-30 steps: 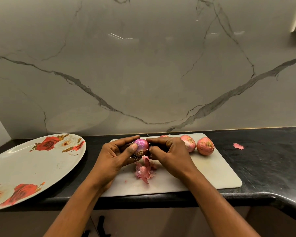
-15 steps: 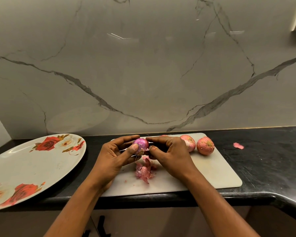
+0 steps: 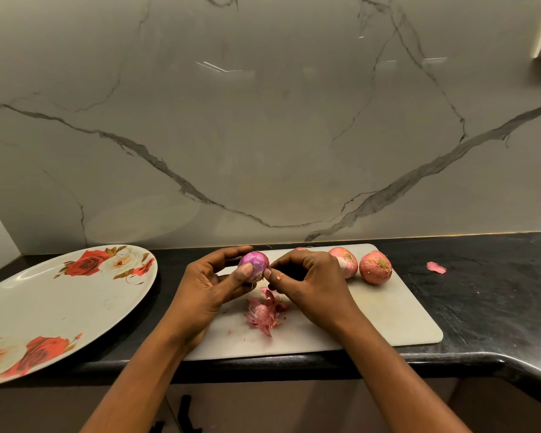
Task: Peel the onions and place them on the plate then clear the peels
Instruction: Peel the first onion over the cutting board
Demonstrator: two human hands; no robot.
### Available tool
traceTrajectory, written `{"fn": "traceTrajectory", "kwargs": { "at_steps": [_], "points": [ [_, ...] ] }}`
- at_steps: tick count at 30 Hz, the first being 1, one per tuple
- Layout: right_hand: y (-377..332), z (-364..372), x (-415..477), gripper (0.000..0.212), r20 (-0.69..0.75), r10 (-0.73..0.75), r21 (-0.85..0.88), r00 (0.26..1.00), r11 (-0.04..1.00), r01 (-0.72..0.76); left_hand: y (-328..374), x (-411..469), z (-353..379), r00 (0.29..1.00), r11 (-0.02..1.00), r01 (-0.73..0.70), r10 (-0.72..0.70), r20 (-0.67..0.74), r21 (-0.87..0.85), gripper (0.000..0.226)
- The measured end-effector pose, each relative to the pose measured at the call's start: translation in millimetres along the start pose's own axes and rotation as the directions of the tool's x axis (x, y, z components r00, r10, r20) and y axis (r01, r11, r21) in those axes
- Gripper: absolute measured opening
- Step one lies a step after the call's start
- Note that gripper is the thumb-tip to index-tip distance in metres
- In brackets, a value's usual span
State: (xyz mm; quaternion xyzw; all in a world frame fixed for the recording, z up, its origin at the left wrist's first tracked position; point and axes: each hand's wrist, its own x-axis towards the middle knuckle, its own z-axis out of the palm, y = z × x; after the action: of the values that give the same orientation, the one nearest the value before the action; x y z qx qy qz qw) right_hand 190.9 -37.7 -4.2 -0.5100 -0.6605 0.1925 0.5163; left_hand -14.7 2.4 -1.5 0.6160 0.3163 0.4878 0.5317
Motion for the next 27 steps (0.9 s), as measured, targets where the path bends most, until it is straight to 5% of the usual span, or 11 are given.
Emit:
{"fn": "traceTrajectory", "kwargs": {
  "at_steps": [19,27],
  "points": [
    [4.4,-1.4,2.3,0.002,-0.056,0.096,0.108,0.994,0.99,-0.09,-1.9,1.8,-2.9,0.998,0.997,0.056,-0.055,0.012,-0.049,0.045],
    [1.7,-0.4,2.0,0.033,0.025,0.121,0.235,0.992,0.964,-0.124,0.2,-1.2,-0.3,0.998,1.0,0.028,-0.027,0.063,-0.013,0.043]
  ]
}}
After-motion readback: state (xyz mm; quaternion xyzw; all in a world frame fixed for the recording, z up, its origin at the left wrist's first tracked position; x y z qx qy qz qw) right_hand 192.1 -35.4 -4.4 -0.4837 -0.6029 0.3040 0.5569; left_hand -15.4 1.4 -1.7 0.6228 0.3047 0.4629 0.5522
